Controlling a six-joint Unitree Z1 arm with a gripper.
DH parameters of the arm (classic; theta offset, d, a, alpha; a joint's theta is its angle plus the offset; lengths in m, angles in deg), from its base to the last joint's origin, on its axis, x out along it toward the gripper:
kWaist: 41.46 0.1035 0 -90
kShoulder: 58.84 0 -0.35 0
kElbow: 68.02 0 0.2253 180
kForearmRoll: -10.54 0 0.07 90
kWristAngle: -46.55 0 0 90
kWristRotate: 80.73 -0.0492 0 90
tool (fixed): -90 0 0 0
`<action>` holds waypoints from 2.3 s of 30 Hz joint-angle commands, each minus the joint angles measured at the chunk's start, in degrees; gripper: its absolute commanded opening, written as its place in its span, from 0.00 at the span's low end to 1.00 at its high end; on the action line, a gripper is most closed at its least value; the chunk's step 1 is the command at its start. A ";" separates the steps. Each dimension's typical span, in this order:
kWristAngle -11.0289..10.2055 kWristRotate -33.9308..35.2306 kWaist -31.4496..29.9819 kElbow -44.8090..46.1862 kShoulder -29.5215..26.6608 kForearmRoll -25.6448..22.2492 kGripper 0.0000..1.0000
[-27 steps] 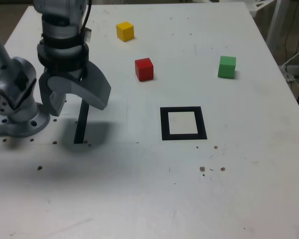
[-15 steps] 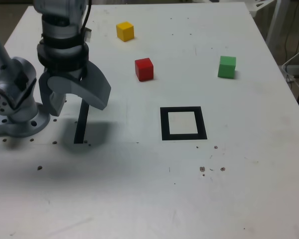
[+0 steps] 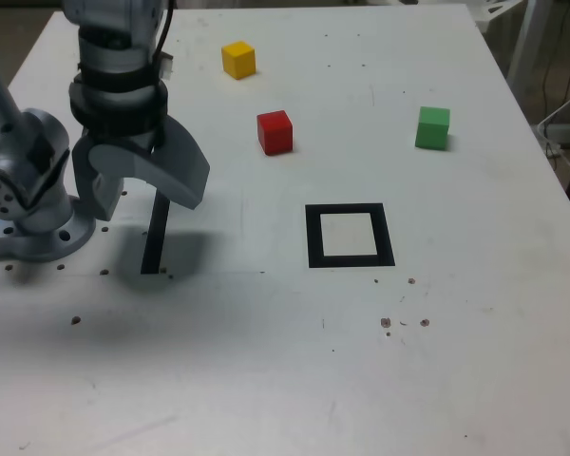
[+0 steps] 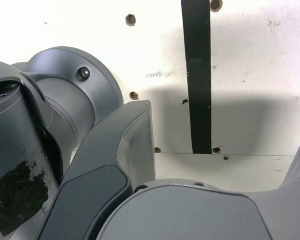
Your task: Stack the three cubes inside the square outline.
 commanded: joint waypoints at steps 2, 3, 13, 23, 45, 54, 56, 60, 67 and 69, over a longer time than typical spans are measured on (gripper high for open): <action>-0.60 0.02 0.09 -1.04 0.12 -0.28 0.99; -0.86 0.02 0.09 -1.40 0.27 -0.41 0.99; -4.56 -0.10 2.14 -5.04 1.26 -3.08 0.99; -7.05 -3.63 9.16 -6.99 1.96 -3.54 0.99; -10.08 -8.16 24.95 -21.72 13.53 -3.96 0.99; -11.20 -8.57 29.74 -24.53 18.75 -1.96 0.98; -11.24 -8.82 30.24 -24.92 19.46 -1.32 0.98; -11.26 -9.33 30.92 -25.93 21.10 -0.63 0.98; -11.26 -10.69 33.10 -27.06 24.87 0.62 0.98; -11.26 -11.21 33.99 -27.33 26.09 1.05 0.98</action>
